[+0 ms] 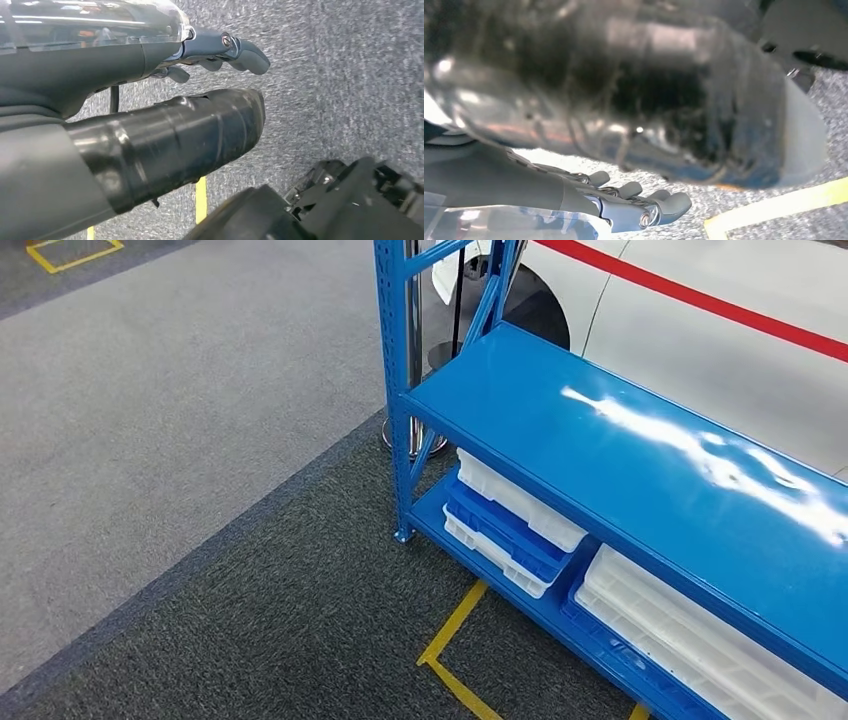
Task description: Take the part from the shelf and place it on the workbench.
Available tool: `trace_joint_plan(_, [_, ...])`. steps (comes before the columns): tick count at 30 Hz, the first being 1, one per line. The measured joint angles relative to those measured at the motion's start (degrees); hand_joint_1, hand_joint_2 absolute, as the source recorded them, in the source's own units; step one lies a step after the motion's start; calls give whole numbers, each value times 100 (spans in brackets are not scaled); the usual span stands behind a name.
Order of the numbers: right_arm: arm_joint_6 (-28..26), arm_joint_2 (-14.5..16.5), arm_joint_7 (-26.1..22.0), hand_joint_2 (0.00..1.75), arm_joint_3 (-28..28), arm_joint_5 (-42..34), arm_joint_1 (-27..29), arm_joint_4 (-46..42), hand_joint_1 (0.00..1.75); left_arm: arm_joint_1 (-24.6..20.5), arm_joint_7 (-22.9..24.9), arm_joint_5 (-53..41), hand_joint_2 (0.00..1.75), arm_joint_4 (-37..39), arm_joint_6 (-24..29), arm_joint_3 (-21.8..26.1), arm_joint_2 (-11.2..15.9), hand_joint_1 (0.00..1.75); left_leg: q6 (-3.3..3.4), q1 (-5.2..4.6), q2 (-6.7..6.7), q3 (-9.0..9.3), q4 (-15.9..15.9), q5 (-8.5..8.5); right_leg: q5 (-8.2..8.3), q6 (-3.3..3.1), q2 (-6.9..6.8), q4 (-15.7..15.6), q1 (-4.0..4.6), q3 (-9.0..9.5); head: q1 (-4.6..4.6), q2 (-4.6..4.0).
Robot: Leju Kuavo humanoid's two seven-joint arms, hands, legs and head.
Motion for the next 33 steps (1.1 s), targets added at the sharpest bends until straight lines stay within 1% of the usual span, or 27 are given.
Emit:
trace_joint_plan(1, [1, 0, 2, 0, 0, 0, 2, 1, 0, -6, 0, 0, 0, 0, 0, 0, 1, 0, -33, 11, -92, -19, 78, -73, 14, -37, 53, -14, -15, 5, -1, 0])
trace_joint_plan(2, [2, 0, 4, 0, 0, 0, -2, 0, 0, -2, 1, 1, 0, -1, 0, 0, 1, 0, -62, 23, -224, -90, 264, -210, 31, -73, 105, -28, -34, 11, -1, 0])
trace_joint_plan(3, [2, 0, 5, 0, 0, 0, -8, 0, 0, 7, 2, 1, 0, 0, 1, 0, 2, 0, -83, 34, -377, -223, 578, -401, 42, -97, 159, -32, -44, 11, -2, 0])
trace_joint_plan(4, [3, 1, 7, 0, 1, 0, -13, 0, 0, 20, 5, 1, 0, 1, 1, 0, 1, 0, -94, 36, -476, -407, 986, -609, 47, -111, 223, -31, -46, 3, -2, 0])
trace_joint_plan(5, [3, 1, 7, 0, 1, 1, -15, 0, 0, 33, 9, 1, 0, 1, 1, 0, 0, 0, -102, 37, -520, -592, 1383, -765, 49, -117, 292, -29, -45, -1, -2, 0])
trace_joint_plan(6, [4, 1, 9, 0, 2, 1, -13, 1, 0, 43, 14, 1, 0, 1, 1, 0, -1, 0, -104, 36, -537, -724, 1649, -820, 50, -118, 366, -26, -43, 0, -2, 0])
trace_joint_plan(7, [4, 1, 11, 0, 2, 2, -10, 1, 0, 48, 18, 0, 0, 1, 0, 0, -1, 0, -99, 36, -543, -764, 1698, -750, 50, -118, 442, -22, -42, 6, -2, 0])
trace_joint_plan(8, [4, 1, 14, 0, 2, 5, -7, 1, 0, 50, 20, 0, 0, 1, 0, 0, -1, 0, -85, 37, -555, -686, 1494, -563, 48, -115, 520, -18, -42, 18, -2, 0])
trace_joint_plan(9, [4, 2, 18, 0, 2, 8, -6, 1, 0, 50, 22, -1, 0, 1, 0, 0, 0, 0, -65, 37, -610, -533, 1115, -314, 43, -108, 595, -12, -44, 28, -2, 0])
trace_joint_plan(10, [4, 4, 22, 0, 2, 11, -7, 1, 0, 55, 26, 0, 0, 1, 0, 0, 5, 0, -38, 39, -756, -371, 705, -109, 37, -92, 666, 3, -40, 25, -1, 0])
trace_joint_plan(11, [5, 7, 30, 0, 2, 15, -13, 1, 0, 59, 30, 1, 0, 1, 1, 0, 10, 0, -17, 44, -893, -235, 354, 25, 32, -69, 737, 23, -40, 5, -1, 0])
trace_joint_plan(12, [5, 9, 37, 0, 2, 16, -15, 1, 0, 57, 34, 1, 0, 1, 1, 0, 15, 0, -2, 42, -1009, -162, 146, 79, 34, -36, 795, 40, -46, -27, 0, 0])
trace_joint_plan(13, [6, 11, 46, 0, 2, 17, -15, 1, 0, 51, 40, 1, 0, 1, 2, 0, 19, 0, 11, 38, -1070, -141, 69, 68, 44, 3, 853, 49, -56, -62, -1, 0])
trace_joint_plan(15, [5, 9, 59, 0, 2, 21, -1, 1, 0, 30, 52, 1, 0, 1, 2, 0, 17, 0, 52, 45, -961, -130, 29, 84, 66, 80, 945, 41, -76, -105, -1, 0])
trace_joint_plan(16, [5, 7, 62, 0, 2, 25, 4, 1, 0, 27, 59, 1, 0, 1, 3, 0, 16, 0, 89, 57, -894, -121, 1, 102, 32, 111, 877, 85, -69, -127, 5, 0])
trace_joint_plan(17, [5, 4, 64, 0, 2, 31, 3, 1, 0, 27, 64, 1, 0, 1, 5, 0, 14, 0, 130, 69, -816, -111, -29, 120, -65, 137, 745, 226, -57, -192, 16, 0])
trace_joint_plan(19, [8, 2, 66, 0, 2, 44, -11, 1, 0, 34, 68, 1, 0, 1, 13, 0, 9, 0, 186, 59, -652, -105, -57, 129, -412, 181, 418, 838, -47, -476, 37, 0])
trace_joint_plan(20, [10, 2, 66, 0, 3, 49, -16, 1, 0, 41, 68, 1, 0, 1, 17, 0, 7, 0, 199, 48, -565, -107, -54, 124, -585, 200, 342, 1218, -54, -661, 41, 0])
trace_joint_plan(21, [11, 2, 66, 0, 3, 53, -17, 1, 0, 48, 68, 1, 0, 1, 19, 0, 6, 0, 203, 40, -482, -108, -51, 117, -681, 214, 311, 1506, -60, -799, 41, 0])
trace_joint_plan(22, [12, 2, 66, 0, 4, 57, -12, 1, 0, 51, 63, 1, 0, 1, 20, 0, 5, 0, 203, 34, -404, -106, -48, 109, -668, 222, 291, 1610, -62, -846, 40, 0])
trace_joint_plan(23, [13, 2, 66, 0, 4, 59, -5, 2, 0, 49, 56, 1, 0, 1, 21, 0, 5, 0, 197, 30, -335, -99, -46, 102, -545, 220, 269, 1479, -62, -771, 41, 0])
trace_joint_plan(24, [13, 2, 66, 0, 4, 61, 1, 2, 0, 42, 47, 1, 0, 1, 23, 0, 2, 0, 187, 27, -274, -85, -45, 93, -349, 205, 221, 1135, -58, -584, 41, 0])
trace_joint_plan(26, [13, 2, 66, 0, 4, 66, -3, 1, 0, 32, 29, 1, 0, 1, 28, 0, -6, 0, 151, 10, -170, -52, -42, 70, -44, 131, 15, 328, -17, -162, 40, 0])
trace_joint_plan(27, [13, 2, 66, 0, 4, 68, -9, 1, 0, 28, 23, 1, 0, 1, 31, 0, -10, 0, 124, 1, -132, -37, -40, 57, 20, 90, -55, 88, 9, -40, 41, 0])
trace_joint_plan(28, [13, 2, 66, 0, 4, 70, -12, 2, 0, 23, 20, 1, 0, 1, 34, 0, -13, 0, 96, -6, -94, -25, -39, 48, 24, 55, -88, -4, 33, -3, 40, 0])
trace_joint_plan(30, [13, 3, 66, 0, 4, 72, -5, 3, 0, 5, 17, 1, 0, 1, 37, 0, -16, 0, 32, -10, -35, -1, -44, 32, 47, -6, 14, -18, 28, -10, 42, 0])
trace_joint_plan(33, [12, 4, 66, 0, 4, 76, -1, 1, 0, 0, 19, 0, 0, 1, 39, 0, -17, 0, -53, 7, -241, -58, 148, -138, 106, -99, 140, -87, -36, 11, 35, 0])
